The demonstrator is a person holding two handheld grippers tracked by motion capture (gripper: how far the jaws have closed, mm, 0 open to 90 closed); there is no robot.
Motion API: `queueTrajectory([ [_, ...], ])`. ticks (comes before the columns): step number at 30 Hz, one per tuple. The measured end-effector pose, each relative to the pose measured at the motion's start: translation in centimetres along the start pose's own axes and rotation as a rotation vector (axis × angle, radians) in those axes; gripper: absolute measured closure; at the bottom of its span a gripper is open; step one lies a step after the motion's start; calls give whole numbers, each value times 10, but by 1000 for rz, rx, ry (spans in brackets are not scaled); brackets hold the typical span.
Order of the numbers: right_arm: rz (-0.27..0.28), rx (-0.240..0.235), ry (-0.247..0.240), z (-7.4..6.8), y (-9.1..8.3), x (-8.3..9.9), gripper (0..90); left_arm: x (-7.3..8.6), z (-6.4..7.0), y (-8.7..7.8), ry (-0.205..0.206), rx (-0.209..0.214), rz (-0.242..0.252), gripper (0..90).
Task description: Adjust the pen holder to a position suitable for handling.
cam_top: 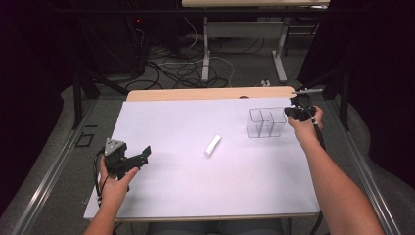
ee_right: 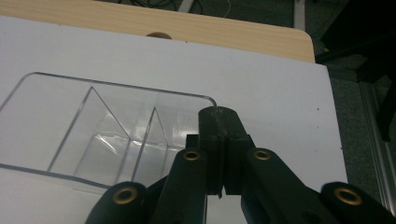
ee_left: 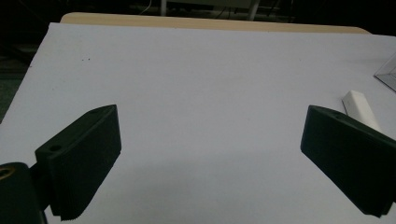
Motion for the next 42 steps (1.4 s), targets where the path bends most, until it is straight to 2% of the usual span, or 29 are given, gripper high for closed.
queueTrajectory([
  [1, -13, 22, 9, 2, 3, 1, 900, 0, 0, 0, 1, -1, 2, 54],
  [10, -90, 38, 35, 8, 13, 9, 900, 1, -2, 0, -6, -6, 0, 58],
  [14, -91, 23, 64, 6, 17, 15, 900, 1, -2, 0, -5, -7, -3, 59],
  [15, -94, 36, 52, 5, 18, 16, 900, 1, -2, 0, -6, -7, -2, 59],
  [17, -81, 42, 84, 4, 17, 18, 900, 1, -2, 0, -7, -7, 0, 60],
  [20, -83, 66, 88, 1, 17, 18, 900, 0, -1, 2, -4, -4, -2, 61],
  [24, -79, 65, 97, -3, 17, 19, 900, 0, 0, 3, 0, -2, -3, 61],
  [30, -82, 55, 100, -18, 17, 19, 900, -1, 0, 4, -2, 0, -2, 63],
  [31, -80, 51, 87, -23, 18, 19, 900, -1, 0, 4, -2, 0, -3, 63],
  [34, -82, 37, 94, -33, 19, 20, 900, -1, 0, 4, 0, 0, -2, 63],
  [37, -76, 56, 72, -42, 20, 20, 900, -1, 0, 4, 0, 0, -2, 63],
  [42, -81, 64, 81, -50, 20, 20, 900, -1, -1, 2, 5, -1, -6, 63],
])
Point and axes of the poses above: each handheld gripper's, and its own axes: y roughly forward along the jaws, x roughly out of its underside, z roughly to its right, the point moved 2 cm from there along y, roughly forward along the jaws, and after that the axes turned 5 degrees about y, right-handed, at the moved point
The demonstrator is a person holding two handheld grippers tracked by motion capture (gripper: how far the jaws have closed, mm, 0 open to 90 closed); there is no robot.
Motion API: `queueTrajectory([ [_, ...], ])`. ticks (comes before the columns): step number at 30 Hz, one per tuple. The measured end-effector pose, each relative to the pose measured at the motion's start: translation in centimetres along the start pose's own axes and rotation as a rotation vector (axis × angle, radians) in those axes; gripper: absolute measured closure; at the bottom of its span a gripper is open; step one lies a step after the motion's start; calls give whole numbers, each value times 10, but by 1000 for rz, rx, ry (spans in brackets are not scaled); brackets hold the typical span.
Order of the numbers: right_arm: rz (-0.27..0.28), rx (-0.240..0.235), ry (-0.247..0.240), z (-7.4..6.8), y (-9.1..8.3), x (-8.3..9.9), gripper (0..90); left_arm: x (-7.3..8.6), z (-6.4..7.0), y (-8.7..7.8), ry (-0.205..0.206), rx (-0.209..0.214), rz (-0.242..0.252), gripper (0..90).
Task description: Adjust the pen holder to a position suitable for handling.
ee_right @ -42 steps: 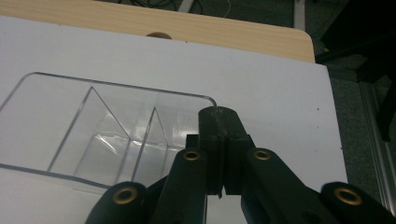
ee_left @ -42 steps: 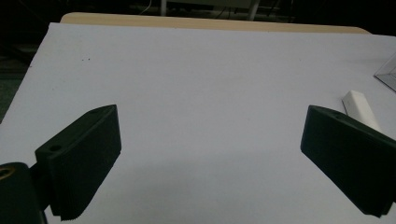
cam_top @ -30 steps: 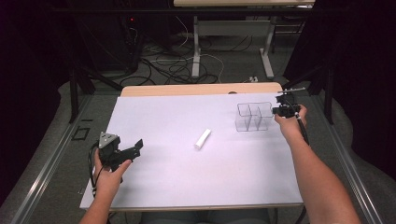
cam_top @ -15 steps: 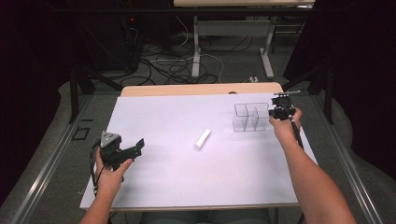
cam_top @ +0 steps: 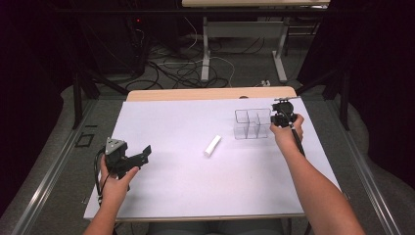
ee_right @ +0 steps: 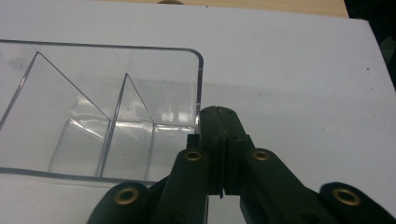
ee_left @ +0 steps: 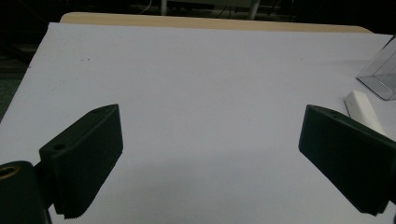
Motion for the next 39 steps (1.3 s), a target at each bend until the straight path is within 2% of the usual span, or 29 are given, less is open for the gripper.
queueTrajectory([
  [5, -12, -16, 30, -9, -2, 2, 900, 0, -1, -1, -9, -4, 7, 64],
  [13, -24, -25, 37, -19, -5, 6, 900, 0, -1, -2, -12, -5, 9, 65],
  [20, -30, -48, 61, -30, -5, 8, 900, -1, -1, -2, -14, -4, 16, 66],
  [24, -24, -54, 54, -36, -4, 8, 900, -1, -1, -2, -14, -4, 14, 66],
  [30, -28, -58, 57, -41, -4, 8, 900, -1, -2, -1, -14, -2, 14, 66],
  [31, -17, -54, 44, -40, -3, 8, 900, -1, -2, -1, -14, -3, 14, 67],
  [39, -25, -61, 65, -41, -3, 8, 900, 0, -1, -1, -11, -3, 10, 67],
])
Point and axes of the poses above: each handheld gripper's, and its own axes: y roughly forward along the jaws, x roughly out of its underside, z roughly to its right, the point moved 2 cm from there along y, roughly forward along the jaws, and after that the axes turned 5 degrees about y, right-handed, at the moved point
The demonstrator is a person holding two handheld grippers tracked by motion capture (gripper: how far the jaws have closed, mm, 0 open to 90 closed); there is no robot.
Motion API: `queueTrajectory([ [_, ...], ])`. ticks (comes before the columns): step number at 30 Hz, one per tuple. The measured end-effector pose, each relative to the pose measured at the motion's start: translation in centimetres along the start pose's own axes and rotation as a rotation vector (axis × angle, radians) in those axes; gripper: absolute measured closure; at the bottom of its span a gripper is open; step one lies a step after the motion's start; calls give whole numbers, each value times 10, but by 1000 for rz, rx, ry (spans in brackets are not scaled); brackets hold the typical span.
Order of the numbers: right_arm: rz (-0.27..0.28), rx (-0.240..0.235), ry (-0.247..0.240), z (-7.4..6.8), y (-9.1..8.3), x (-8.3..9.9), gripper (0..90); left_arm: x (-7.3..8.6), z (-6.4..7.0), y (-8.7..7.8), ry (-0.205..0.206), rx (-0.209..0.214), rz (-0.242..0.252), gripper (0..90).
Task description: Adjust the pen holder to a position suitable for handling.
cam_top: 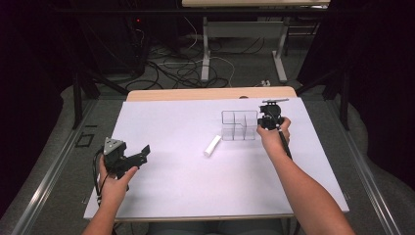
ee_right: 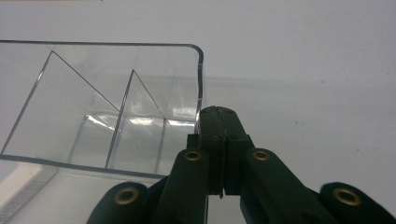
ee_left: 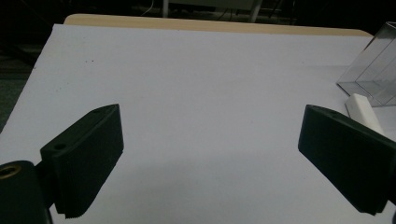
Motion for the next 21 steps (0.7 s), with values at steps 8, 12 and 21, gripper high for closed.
queueTrajectory([
  [8, 11, -34, -13, 8, 1, -3, 808, 1, 1, 1, 0, 2, -8, 67],
  [12, 70, -48, -57, 8, -6, -6, 767, 2, 0, 0, 5, 2, -15, 67],
  [21, 126, -119, -148, 3, -23, -10, 638, 3, 1, -1, 5, -2, -16, 69],
])
Point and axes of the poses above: each handheld gripper's, and its own axes: y roughly forward along the jaws, x roughly out of its underside, z roughly to its right, the point moved 2 cm from there along y, roughly forward along the jaws, and after that the axes turned 5 degrees about y, right-handed, at the moved point
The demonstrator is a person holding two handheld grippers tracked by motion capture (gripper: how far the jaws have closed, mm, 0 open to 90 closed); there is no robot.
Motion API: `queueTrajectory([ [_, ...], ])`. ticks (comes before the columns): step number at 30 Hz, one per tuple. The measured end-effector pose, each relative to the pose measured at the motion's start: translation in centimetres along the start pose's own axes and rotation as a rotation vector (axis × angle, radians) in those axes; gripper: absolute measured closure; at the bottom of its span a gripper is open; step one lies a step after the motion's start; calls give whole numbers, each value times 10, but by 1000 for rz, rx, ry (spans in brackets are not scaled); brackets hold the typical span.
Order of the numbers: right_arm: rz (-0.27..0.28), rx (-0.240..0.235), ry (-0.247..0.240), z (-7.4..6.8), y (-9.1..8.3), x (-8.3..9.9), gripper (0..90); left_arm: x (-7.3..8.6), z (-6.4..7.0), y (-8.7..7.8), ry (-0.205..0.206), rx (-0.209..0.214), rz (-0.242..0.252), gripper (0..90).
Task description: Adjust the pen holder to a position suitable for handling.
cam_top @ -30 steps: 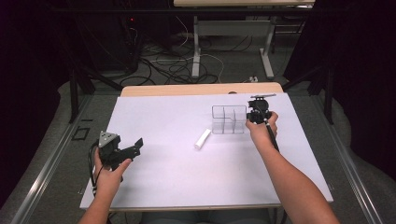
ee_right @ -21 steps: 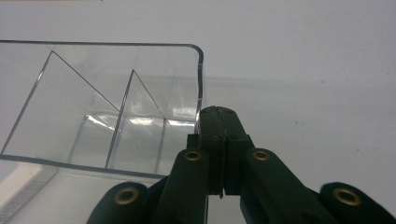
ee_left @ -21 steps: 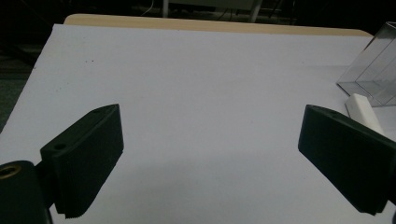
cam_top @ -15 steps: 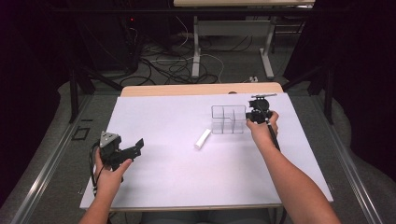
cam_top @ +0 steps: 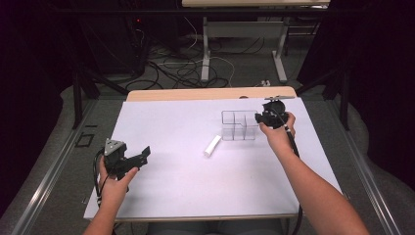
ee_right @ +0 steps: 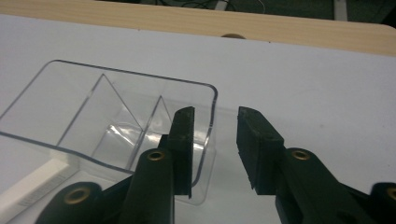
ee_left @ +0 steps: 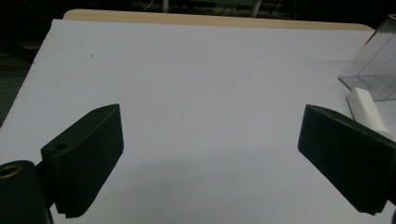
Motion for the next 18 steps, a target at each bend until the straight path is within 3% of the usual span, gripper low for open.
queueTrajectory([
  [3, 20, -9, -34, -2, -4, -2, 612, 0, 1, 1, 5, 3, -4, 69],
  [6, 35, -47, -73, -7, -12, -3, 584, 0, 1, 1, 11, 4, -11, 69],
  [10, 57, -95, -87, -11, -22, -3, 555, 1, 1, 2, 9, 5, -11, 69],
  [15, 79, -121, -103, -13, -31, -1, 526, 1, 2, 2, 9, 8, -22, 69],
  [18, 122, -159, -136, -16, -37, 2, 485, 1, 3, 3, 11, 3, -27, 69],
])
Point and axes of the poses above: each handheld gripper's, and its own axes: y roughly forward along the jaws, x roughly out of its underside, z roughly to its right, the point moved 2 cm from there along y, roughly forward along the jaws, and after that the axes turned 5 degrees about y, right-handed, at the moved point
